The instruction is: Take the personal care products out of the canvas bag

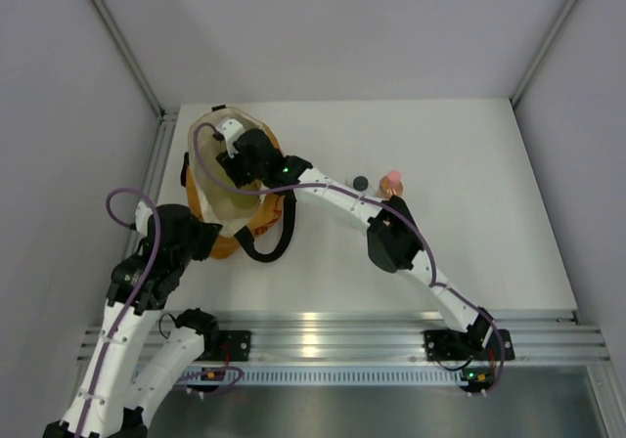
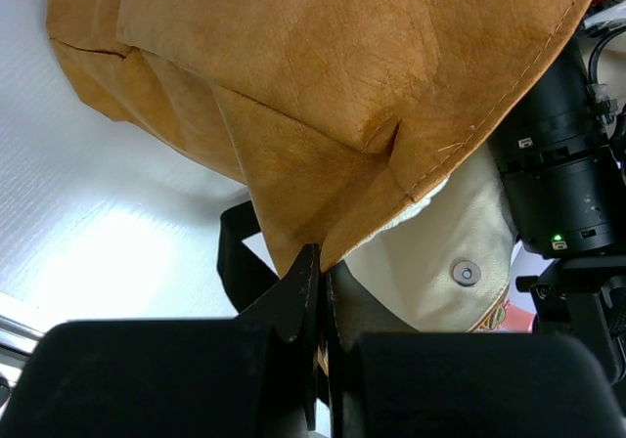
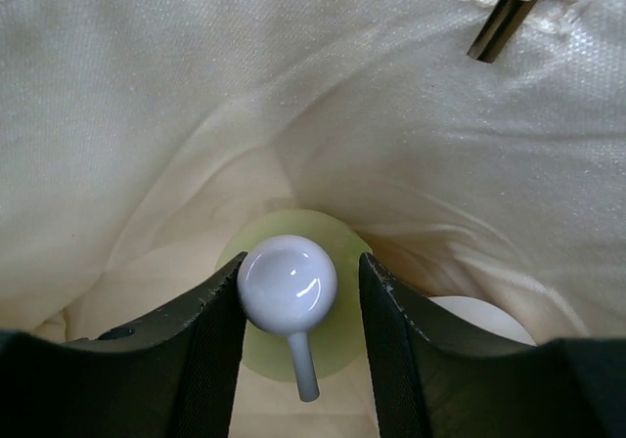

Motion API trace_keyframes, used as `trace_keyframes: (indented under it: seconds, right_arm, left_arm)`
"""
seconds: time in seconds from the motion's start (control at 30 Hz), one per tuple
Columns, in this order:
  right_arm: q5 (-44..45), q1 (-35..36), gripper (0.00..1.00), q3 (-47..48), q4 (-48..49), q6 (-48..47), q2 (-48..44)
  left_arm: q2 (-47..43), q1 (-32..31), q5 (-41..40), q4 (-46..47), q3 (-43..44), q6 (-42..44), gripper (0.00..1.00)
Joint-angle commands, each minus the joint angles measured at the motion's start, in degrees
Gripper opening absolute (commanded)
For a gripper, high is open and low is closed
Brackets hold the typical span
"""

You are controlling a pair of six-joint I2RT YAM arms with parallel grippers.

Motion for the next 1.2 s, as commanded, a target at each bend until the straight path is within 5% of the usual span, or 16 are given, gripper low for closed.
trace_keyframes:
  seconds: [0.0,0.07,0.27,0.43,1.17]
  right_arm:
    - [-1.31,-0.6,0.46,0.99,1.41,0.09,1.94]
    - [-2.28,-0.51,0.46,0.99,1.5,0.62,2.38]
    - [-4.22,-0.6,0.15,-0.85,2.38,3.69,0.89]
    - [-4.04,-0.51,0.0,-3.41,5.98,5.01,-2.54]
    - [-0.09,3.97,0.0,-2.26,10.38,-2.1,-18.71]
  left_arm:
    - [-0.57,0.01,1.12,1.08,-0.61,0.74,0.0]
    - [-0.74,0.01,1.21,1.08,-0.52,0.74,0.0]
    - [-1.01,0.1,1.21,1.08,-0.52,0.92,0.0]
    - [-1.09,0.01,1.12,1.08,-0.52,0.92,0.0]
    - [-1.71,0.01,0.51,1.08,-0.7,0.3,0.0]
